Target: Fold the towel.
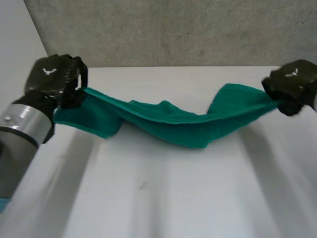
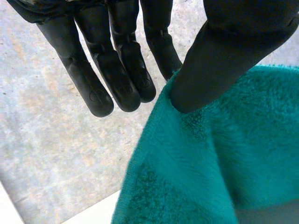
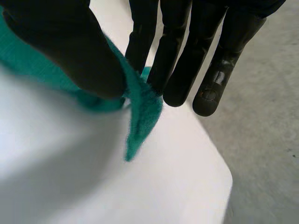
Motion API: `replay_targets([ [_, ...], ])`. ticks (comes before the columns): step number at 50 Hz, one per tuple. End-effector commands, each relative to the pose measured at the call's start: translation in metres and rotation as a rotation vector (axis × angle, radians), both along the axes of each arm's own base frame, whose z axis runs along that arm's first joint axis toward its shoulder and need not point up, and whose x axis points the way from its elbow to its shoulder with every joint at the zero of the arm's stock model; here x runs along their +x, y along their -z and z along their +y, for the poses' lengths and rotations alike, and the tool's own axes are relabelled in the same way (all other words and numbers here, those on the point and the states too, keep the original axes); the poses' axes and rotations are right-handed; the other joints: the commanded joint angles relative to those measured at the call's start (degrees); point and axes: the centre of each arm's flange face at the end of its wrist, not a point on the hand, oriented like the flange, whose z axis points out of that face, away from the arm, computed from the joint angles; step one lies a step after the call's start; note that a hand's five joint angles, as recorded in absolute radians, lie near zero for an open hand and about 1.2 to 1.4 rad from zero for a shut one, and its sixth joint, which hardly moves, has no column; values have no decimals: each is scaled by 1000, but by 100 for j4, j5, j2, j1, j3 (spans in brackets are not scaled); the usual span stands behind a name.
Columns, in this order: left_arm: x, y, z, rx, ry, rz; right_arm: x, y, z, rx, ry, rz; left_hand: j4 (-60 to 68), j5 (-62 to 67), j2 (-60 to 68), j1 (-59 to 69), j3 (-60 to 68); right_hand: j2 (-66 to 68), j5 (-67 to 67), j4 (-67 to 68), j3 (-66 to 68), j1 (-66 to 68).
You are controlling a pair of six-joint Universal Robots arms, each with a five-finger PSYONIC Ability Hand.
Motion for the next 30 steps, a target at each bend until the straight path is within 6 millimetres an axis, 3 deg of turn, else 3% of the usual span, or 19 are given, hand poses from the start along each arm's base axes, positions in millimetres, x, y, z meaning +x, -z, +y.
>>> replay_targets([
  [1, 17, -5, 21, 53, -40, -218, -17, 8, 46, 73, -5, 360, 1149, 1500, 1125, 1394, 1150, 1248, 1371, 1190, 1245, 2351],
  [4, 19, 15, 29, 119, -27, -351, -17, 13, 47, 86, -8, 364, 1149, 1500, 1125, 1394, 1150, 1248, 1371, 1190, 1245, 2351],
  [5, 19, 25, 33, 148, -13, -401, -17, 37, 52, 165, -33, 381, 1149, 1500, 1125, 1394, 1150, 1248, 1371, 1190, 1245, 2351],
  [8, 18, 58, 26, 241, 10, -467, -13, 62, 52, 247, -67, 402, 1149, 1500, 1125, 1394, 1150, 1248, 1371, 1190, 1245, 2351],
  [9, 18, 58, 26, 242, 10, -467, -11, 69, 51, 273, -77, 410, 1149, 1500, 1125, 1394, 1150, 1248, 1371, 1190, 1245, 2351],
  [11, 17, 86, 16, 335, 22, -496, -3, 88, 47, 321, -109, 427, 1149, 1500, 1125, 1394, 1150, 1248, 1371, 1190, 1245, 2351],
  [12, 17, 86, 16, 335, 22, -496, 0, 93, 46, 330, -118, 432, 1149, 1500, 1125, 1394, 1150, 1248, 1371, 1190, 1245, 2351],
  [15, 7, 111, -10, 385, 39, -519, 7, 101, 34, 324, -125, 436, 1149, 1500, 1125, 1394, 1150, 1248, 1371, 1190, 1245, 2351],
  [18, 3, 110, -22, 362, 37, -514, 14, 90, 1, 217, -68, 408, 1149, 1500, 1125, 1394, 1150, 1248, 1371, 1190, 1245, 2351],
  [20, -5, 95, -51, 275, 17, -488, 19, 69, -23, 104, -11, 343, 1149, 1500, 1125, 1394, 1150, 1248, 1371, 1190, 1245, 2351],
  [22, -8, 87, -58, 240, 11, -477, 22, 50, -39, 13, 27, 285, 1149, 1500, 1125, 1394, 1150, 1248, 1371, 1190, 1245, 2351],
  [23, -14, 68, -73, 158, -3, -450, 24, 38, -47, -38, 43, 251, 1149, 1500, 1125, 1394, 1150, 1248, 1371, 1190, 1245, 2351],
  [24, -22, 29, -93, -2, -38, -395, 25, 25, -55, -91, 62, 214, 1149, 1500, 1125, 1394, 1150, 1248, 1371, 1190, 1245, 2351],
  [25, -24, 14, -99, -66, -56, -372, 25, 25, -55, -92, 62, 214, 1149, 1500, 1125, 1394, 1150, 1248, 1371, 1190, 1245, 2351],
  [26, -24, 14, -99, -67, -56, -372, 28, -5, -69, -214, 96, 130, 1149, 1500, 1125, 1394, 1150, 1248, 1371, 1190, 1245, 2351],
  [27, -26, -2, -105, -134, -76, -349, 31, -53, -84, -407, 139, -23, 1149, 1500, 1125, 1394, 1150, 1248, 1371, 1190, 1245, 2351],
  [28, -27, -33, -115, -276, -122, -293, 31, -54, -84, -409, 139, -25, 1149, 1500, 1125, 1394, 1150, 1248, 1371, 1190, 1245, 2351],
  [29, -27, -50, -119, -354, -151, -256, 31, -70, -87, -474, 150, -81, 1149, 1500, 1125, 1394, 1150, 1248, 1371, 1190, 1245, 2351],
  [30, -27, -81, -122, -498, -200, -176, 31, -110, -93, -656, 165, -248, 1149, 1500, 1125, 1394, 1150, 1248, 1371, 1190, 1245, 2351],
])
